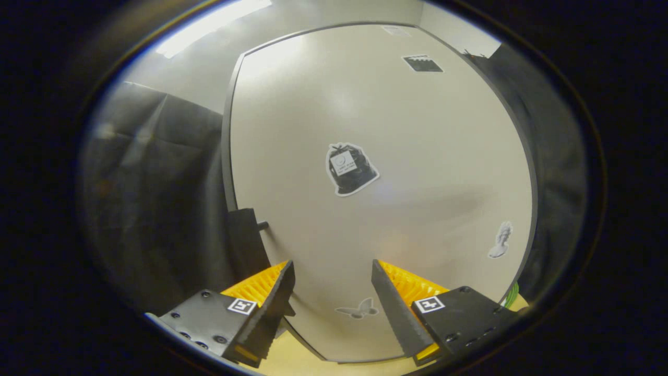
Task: Open the shoe cabinet door, grab the shoes and put them into the shoe cabinet, then close the shoe cabinet door.
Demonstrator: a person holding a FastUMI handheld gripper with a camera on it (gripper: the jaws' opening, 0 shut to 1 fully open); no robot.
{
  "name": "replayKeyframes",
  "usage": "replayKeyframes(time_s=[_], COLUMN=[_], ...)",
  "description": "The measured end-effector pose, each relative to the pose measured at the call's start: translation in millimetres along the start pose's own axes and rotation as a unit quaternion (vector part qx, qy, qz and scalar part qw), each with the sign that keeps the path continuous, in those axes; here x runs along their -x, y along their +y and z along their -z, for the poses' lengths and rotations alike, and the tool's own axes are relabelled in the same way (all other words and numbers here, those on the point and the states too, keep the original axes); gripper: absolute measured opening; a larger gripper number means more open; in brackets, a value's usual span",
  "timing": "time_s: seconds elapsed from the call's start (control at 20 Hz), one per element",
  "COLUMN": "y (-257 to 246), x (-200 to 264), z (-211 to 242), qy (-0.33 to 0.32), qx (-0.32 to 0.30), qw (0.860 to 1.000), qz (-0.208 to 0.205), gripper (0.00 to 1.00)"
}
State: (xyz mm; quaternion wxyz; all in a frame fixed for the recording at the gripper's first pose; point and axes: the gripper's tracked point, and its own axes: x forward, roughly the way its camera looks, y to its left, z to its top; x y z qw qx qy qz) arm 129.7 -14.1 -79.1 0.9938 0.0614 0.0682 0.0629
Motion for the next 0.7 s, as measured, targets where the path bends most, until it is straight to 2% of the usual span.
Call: replayKeyframes(time_s=[0.35, 0.7], y=[-31, -116], x=[48, 113], z=[-37, -83], qy=[-0.031, -0.054], qx=[0.028, 0.030], qw=[0.998, 0.997], qz=[-0.039, -0.048], gripper=[0.94, 0.94])
